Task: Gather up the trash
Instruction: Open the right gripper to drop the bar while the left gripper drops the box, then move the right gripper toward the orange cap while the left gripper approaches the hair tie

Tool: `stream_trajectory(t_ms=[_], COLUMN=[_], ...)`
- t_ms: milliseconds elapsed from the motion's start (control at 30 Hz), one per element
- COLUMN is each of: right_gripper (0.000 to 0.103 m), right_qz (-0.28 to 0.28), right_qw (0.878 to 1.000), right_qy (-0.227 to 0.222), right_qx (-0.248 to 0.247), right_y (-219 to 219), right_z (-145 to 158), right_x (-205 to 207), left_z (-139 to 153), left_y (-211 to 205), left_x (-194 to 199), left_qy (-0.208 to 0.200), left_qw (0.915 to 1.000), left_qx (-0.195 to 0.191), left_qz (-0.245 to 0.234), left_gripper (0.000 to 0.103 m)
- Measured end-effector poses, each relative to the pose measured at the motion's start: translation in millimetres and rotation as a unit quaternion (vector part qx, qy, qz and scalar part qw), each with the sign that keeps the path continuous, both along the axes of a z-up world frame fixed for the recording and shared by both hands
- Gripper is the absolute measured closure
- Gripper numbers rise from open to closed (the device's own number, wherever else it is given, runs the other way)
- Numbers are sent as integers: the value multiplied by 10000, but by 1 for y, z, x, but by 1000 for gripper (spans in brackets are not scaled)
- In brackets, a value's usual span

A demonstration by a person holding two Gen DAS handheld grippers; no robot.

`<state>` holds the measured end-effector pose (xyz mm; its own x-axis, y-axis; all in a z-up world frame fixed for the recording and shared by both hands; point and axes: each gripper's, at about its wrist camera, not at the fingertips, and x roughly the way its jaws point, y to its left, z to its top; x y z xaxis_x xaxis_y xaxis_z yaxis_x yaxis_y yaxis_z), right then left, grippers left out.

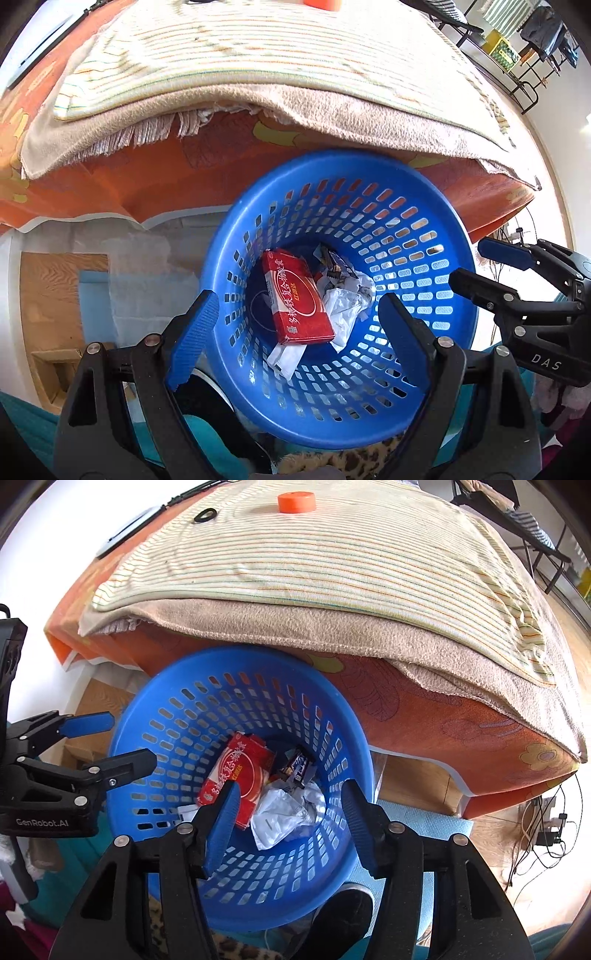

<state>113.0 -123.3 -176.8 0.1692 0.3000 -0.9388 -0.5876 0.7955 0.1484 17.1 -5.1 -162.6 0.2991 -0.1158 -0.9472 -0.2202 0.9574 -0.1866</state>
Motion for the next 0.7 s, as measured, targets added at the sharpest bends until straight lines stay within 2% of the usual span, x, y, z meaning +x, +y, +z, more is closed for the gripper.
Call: stream_trajectory(t_ms=[300, 700], right_gripper=[47, 47], right_qz=[28, 66], right_qw=[9998, 9946], right_qy=[-217, -962], right_qx=[-35, 373], right_y=[1, 12], right_z=[18, 59], right_x=[10, 34], left_z=[31, 77], left_y=[21, 65], left_x=[11, 53], left_qy=[-366, -1017], left_qw=[9992, 9939], left_qx=[45, 166], left_qz=[125, 400], left_gripper=[13, 13])
